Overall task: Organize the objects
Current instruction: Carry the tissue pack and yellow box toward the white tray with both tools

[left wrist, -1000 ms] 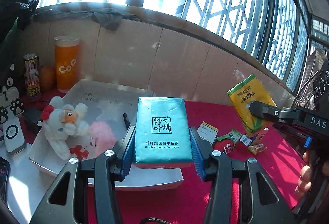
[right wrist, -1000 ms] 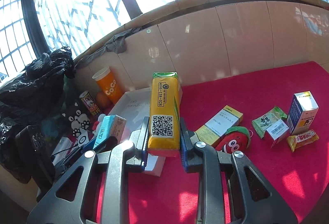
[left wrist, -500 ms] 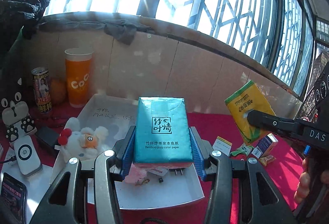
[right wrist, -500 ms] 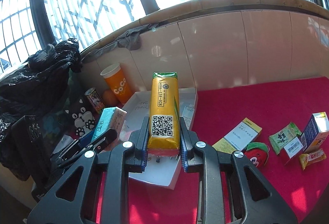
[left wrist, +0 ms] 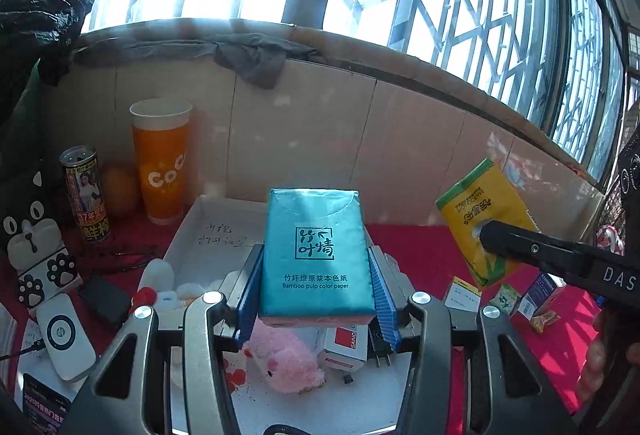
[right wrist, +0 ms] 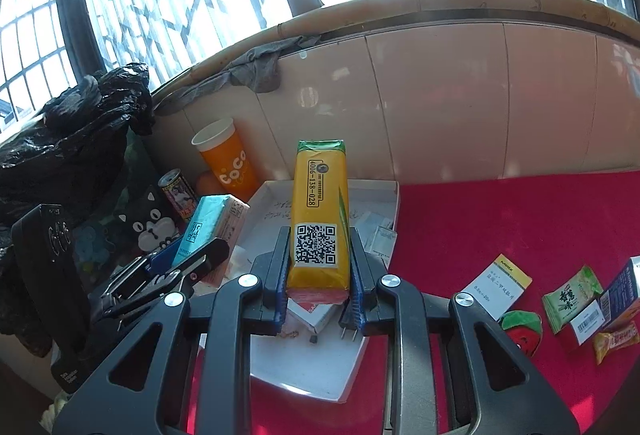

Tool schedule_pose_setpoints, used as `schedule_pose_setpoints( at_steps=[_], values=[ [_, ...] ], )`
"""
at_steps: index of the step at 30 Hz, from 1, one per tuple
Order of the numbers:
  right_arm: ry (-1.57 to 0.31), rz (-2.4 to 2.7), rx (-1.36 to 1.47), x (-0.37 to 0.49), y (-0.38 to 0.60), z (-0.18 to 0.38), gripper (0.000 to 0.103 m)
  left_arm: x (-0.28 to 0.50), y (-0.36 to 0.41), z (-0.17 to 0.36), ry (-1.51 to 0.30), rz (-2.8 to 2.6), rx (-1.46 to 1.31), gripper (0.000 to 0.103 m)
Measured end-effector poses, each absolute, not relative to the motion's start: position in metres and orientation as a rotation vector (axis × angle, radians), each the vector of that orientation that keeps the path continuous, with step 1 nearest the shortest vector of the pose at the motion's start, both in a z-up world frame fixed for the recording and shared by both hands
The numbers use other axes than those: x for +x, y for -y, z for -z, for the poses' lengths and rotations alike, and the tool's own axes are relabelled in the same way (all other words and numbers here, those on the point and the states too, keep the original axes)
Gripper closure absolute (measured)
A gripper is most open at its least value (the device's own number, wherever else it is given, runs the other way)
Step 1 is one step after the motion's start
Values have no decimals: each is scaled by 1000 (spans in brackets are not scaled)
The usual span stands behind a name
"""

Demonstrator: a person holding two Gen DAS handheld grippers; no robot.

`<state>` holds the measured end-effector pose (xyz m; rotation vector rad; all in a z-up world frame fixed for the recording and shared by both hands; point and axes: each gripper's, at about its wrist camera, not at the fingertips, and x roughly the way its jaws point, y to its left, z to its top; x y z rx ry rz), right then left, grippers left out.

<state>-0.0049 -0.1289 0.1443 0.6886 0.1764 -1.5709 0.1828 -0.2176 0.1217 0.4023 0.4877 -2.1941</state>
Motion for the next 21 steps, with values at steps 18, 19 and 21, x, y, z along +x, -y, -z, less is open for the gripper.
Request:
schedule_pose_setpoints(
  at_steps=[18,19,21],
  values=[
    [-245,1580,751,-7,193,-119,79,179,281,-91,-623,2124,460,53],
    [-252,1581,754,-7,197,-118,79,180,284,-90,-629,2120,458,53],
    [-265,1582,759,-7,205,-113,79,183,291,-90,-637,2114,453,53]
  ],
)
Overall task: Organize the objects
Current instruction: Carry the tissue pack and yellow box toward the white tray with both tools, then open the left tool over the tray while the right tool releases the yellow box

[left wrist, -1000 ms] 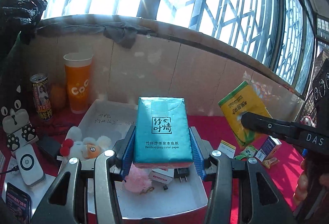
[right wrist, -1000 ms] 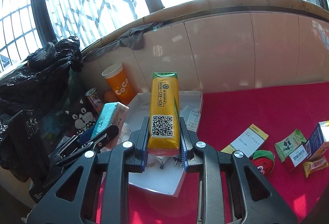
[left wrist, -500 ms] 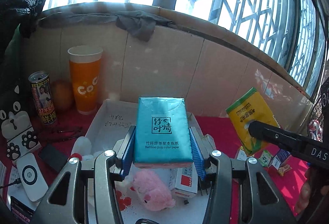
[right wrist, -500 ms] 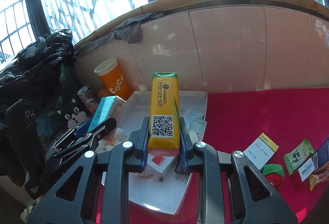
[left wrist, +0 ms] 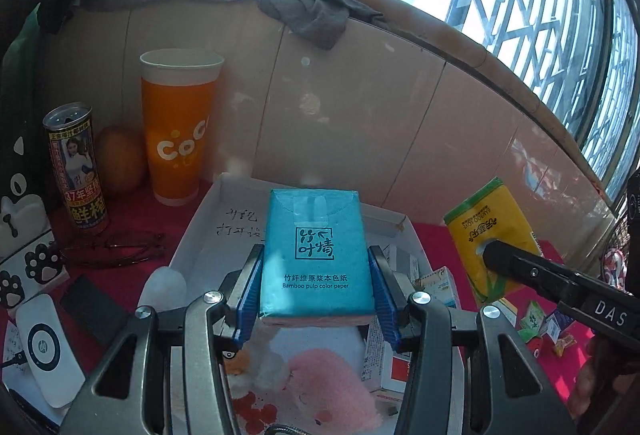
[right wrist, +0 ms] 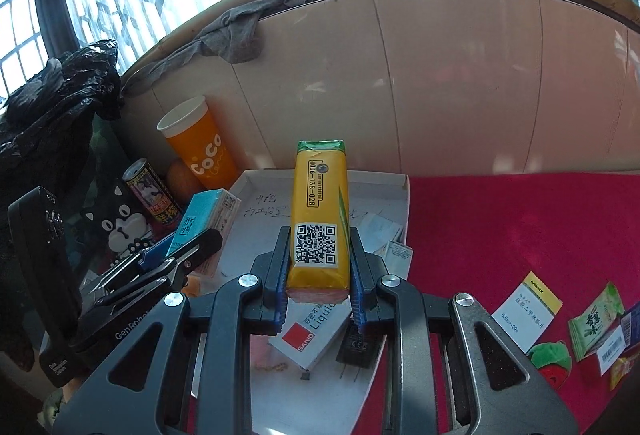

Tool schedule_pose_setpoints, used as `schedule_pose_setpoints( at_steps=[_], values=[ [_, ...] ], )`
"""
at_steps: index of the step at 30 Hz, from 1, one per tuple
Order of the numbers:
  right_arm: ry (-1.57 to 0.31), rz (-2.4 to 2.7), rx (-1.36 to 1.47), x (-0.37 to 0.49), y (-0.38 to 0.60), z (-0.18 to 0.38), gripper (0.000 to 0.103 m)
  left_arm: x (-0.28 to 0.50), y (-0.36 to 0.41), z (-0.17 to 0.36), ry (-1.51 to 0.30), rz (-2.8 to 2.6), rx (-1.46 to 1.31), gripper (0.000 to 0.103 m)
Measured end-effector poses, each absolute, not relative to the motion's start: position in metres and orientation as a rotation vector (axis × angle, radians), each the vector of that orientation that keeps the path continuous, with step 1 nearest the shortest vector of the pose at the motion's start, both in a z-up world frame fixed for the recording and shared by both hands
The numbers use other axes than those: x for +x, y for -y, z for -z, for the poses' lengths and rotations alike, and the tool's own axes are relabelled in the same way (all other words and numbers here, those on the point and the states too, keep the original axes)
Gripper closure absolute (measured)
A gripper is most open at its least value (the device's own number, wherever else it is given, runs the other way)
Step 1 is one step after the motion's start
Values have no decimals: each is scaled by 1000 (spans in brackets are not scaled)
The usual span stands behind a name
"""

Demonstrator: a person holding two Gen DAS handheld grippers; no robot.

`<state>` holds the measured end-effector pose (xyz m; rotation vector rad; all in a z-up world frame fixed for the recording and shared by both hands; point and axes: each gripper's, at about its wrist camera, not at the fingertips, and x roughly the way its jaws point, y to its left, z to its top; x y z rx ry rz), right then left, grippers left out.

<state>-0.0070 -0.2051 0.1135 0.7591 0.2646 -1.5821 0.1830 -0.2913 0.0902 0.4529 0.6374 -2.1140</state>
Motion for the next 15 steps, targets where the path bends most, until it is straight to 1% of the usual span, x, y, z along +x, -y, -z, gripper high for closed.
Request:
schedule_pose_setpoints(
  at_steps=[6,11,12,13,14,15],
  values=[
    [-282,1577,787,-4,228,-99,79,185,316,-88,-704,2118,453,53],
    [-299,1551,812,0,245,-86,79,181,323,-80,-752,2125,458,52],
    [-306,1540,815,2,247,-83,77,180,323,-78,-754,2122,469,49],
    [-313,1540,809,3,247,-81,74,180,322,-78,-749,2117,471,36],
    [-316,1549,796,5,247,-80,60,181,320,-78,-734,2101,457,31],
    [-310,1566,785,5,244,-80,45,183,319,-79,-721,2083,441,24]
  ],
)
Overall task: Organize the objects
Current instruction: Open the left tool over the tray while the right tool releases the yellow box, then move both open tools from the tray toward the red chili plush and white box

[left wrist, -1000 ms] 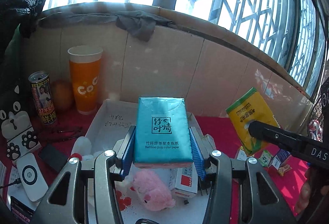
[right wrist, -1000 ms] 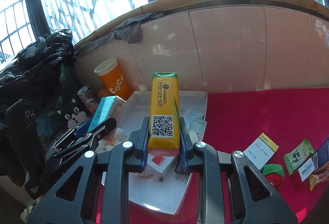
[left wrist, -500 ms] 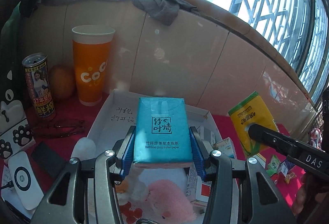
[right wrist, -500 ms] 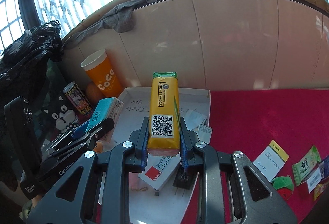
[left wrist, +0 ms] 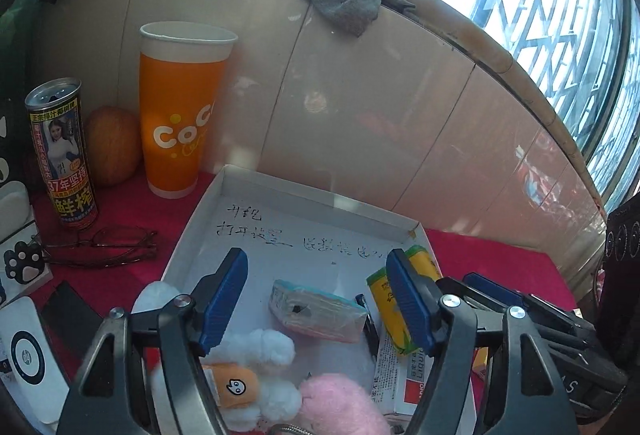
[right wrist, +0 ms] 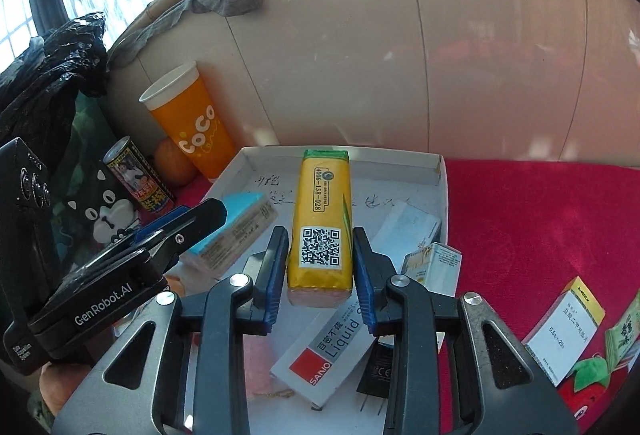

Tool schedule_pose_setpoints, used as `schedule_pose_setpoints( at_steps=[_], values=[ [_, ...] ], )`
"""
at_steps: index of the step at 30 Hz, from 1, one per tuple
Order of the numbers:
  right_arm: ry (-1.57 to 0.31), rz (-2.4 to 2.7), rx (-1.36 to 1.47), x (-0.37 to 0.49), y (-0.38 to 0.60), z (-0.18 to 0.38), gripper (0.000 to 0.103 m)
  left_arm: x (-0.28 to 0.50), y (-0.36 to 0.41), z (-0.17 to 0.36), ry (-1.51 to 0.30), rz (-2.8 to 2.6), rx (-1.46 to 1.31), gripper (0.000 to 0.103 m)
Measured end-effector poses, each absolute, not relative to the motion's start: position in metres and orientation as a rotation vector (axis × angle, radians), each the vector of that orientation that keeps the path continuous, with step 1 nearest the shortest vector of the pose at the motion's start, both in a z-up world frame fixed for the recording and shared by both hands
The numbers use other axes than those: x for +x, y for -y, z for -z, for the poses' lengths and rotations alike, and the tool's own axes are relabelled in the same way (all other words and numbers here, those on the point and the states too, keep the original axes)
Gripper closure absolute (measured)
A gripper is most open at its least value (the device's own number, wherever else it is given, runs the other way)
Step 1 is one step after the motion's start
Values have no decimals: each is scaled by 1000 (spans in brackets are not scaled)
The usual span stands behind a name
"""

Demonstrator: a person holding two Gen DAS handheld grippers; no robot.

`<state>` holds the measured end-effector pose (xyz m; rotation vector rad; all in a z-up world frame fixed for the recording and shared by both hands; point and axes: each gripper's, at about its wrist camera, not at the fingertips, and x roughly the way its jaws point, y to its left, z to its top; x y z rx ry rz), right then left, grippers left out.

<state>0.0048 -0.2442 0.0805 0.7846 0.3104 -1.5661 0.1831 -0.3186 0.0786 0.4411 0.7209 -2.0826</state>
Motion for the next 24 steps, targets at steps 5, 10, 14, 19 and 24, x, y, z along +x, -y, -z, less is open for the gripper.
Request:
schedule_pose_setpoints(
  at_steps=[5,10,14,19,24],
  values=[
    [-254,1589,776,-4,230,-88,20,192,309,-90,-680,2058,373,15],
    [-190,1603,735,-3,205,-104,18,196,287,-110,-623,2050,294,13],
    [-133,1608,708,-4,180,-116,14,195,265,-125,-597,2085,252,12],
    [-65,1610,725,-13,155,-125,14,184,247,-134,-575,2119,262,12],
    [-12,1624,715,-19,131,-132,14,183,228,-137,-592,2110,260,12]
  ],
)
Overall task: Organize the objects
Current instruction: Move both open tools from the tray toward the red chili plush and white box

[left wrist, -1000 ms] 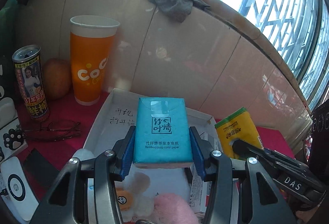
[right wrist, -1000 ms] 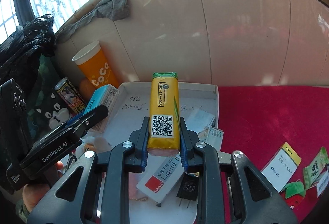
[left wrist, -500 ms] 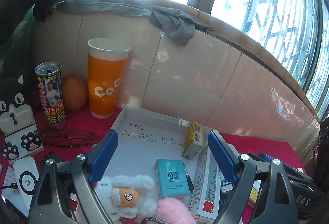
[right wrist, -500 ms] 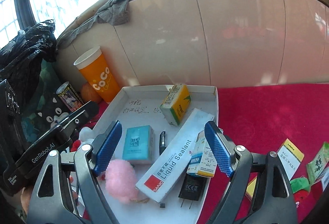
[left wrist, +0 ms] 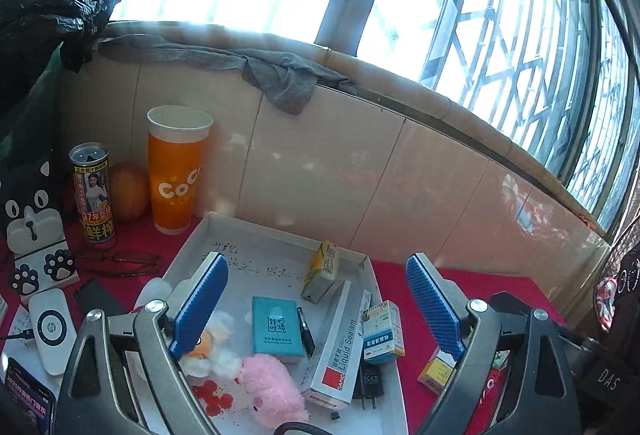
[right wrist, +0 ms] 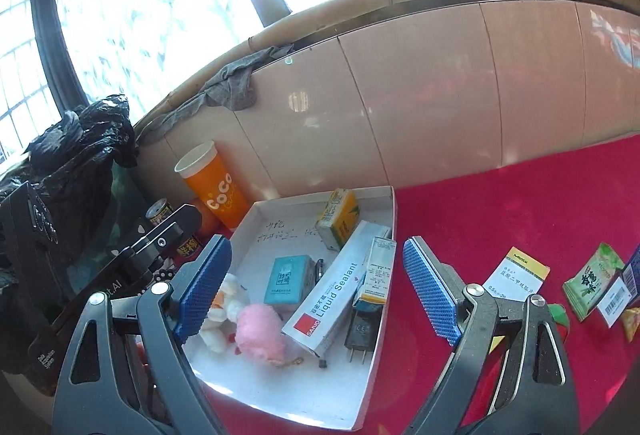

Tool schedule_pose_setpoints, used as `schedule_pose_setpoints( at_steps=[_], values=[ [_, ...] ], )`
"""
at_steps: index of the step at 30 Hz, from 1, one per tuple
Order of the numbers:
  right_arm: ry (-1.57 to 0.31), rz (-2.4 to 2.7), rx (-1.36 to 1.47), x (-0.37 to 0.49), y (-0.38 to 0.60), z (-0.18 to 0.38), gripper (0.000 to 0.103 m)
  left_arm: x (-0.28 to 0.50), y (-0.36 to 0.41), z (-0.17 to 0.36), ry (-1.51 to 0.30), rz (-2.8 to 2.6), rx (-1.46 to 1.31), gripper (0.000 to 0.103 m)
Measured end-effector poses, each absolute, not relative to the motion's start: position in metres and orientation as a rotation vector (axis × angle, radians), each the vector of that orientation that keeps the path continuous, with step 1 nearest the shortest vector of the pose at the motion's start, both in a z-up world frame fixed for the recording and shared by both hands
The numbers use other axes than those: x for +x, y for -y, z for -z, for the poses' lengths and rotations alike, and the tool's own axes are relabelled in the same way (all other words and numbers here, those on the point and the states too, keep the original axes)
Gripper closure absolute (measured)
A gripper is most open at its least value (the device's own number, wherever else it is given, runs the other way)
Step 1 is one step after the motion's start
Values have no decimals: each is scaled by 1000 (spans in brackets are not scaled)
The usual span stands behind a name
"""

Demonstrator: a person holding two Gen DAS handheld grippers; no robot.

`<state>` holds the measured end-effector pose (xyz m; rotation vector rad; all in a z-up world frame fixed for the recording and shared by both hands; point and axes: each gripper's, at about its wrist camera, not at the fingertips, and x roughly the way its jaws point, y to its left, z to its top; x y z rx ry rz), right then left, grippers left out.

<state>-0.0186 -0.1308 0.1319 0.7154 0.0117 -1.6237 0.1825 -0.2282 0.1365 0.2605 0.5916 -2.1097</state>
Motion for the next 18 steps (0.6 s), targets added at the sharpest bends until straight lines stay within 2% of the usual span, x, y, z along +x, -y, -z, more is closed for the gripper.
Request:
schedule_pose_setpoints(
  at_steps=[3,5,14,18],
  values=[
    [51,1623,716,-26,110,-132,12,185,210,-129,-629,2117,230,12],
    [100,1633,716,-33,94,-131,0,182,202,-125,-640,2133,245,12],
    [351,1710,571,-80,13,-152,0,144,173,-129,-556,2236,321,12],
    [385,1785,608,-108,-14,-153,0,118,159,-121,-546,2295,396,12]
  ],
)
